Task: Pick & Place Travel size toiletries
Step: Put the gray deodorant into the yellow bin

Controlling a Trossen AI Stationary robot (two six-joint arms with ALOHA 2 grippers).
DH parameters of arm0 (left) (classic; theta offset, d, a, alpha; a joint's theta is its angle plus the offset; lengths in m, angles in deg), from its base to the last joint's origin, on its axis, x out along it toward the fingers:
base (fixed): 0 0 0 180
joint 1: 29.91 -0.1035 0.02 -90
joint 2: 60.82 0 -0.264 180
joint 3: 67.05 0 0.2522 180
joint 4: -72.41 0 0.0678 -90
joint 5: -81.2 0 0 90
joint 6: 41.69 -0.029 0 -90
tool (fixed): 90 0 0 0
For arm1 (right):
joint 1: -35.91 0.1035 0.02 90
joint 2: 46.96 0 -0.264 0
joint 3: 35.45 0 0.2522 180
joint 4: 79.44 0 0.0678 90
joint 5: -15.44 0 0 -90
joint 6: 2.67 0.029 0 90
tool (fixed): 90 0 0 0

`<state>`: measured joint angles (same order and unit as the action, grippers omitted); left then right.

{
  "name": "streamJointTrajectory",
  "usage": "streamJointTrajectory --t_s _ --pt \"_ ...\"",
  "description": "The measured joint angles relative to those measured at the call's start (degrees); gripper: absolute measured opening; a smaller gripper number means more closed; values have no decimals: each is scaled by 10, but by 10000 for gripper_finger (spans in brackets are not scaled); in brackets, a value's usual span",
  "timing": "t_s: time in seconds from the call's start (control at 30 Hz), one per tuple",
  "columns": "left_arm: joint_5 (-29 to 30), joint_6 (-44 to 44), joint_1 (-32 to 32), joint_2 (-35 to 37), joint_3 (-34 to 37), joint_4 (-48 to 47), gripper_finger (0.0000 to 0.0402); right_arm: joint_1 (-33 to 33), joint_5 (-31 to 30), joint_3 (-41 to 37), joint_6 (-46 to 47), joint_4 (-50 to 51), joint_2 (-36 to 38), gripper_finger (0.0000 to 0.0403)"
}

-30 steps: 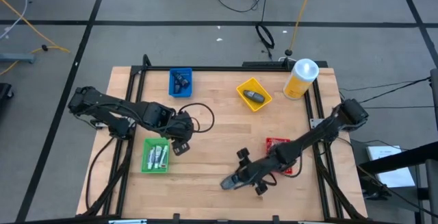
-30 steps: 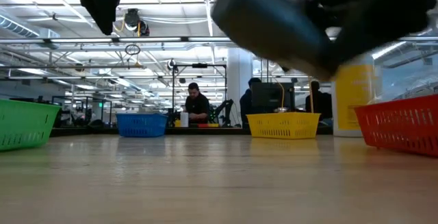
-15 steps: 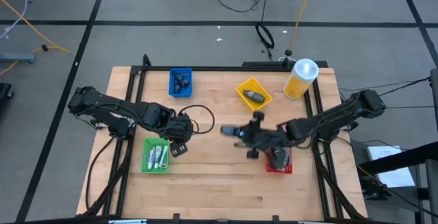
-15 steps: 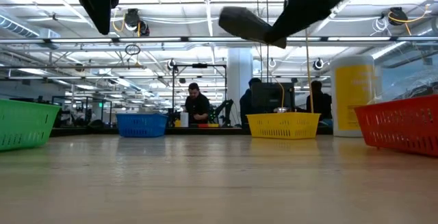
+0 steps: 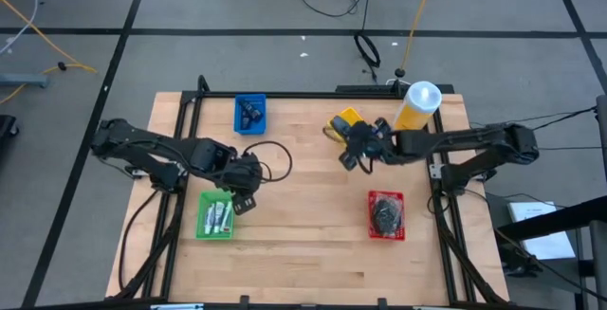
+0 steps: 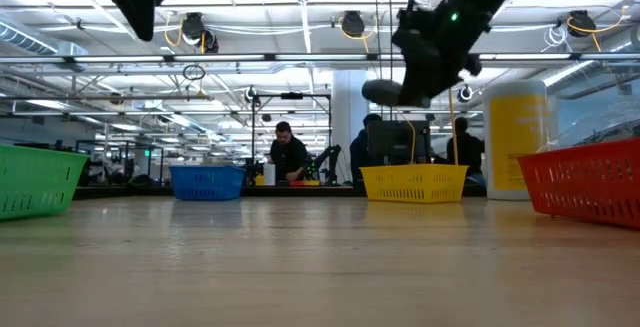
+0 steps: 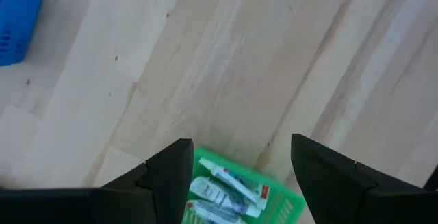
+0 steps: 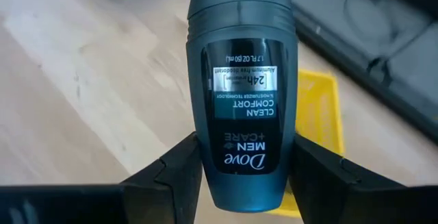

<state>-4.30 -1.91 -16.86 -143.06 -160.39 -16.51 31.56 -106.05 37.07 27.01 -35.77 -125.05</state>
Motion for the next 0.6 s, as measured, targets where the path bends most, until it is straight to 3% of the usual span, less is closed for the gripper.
streamJointTrajectory --t_s 0.3,0.6 --pt "41 -12 -36 100 0 1 241 -118 138 -1 50 4 -65 175" --pt "97 -5 -55 204 16 7 241 -165 153 -1 25 3 -82 182"
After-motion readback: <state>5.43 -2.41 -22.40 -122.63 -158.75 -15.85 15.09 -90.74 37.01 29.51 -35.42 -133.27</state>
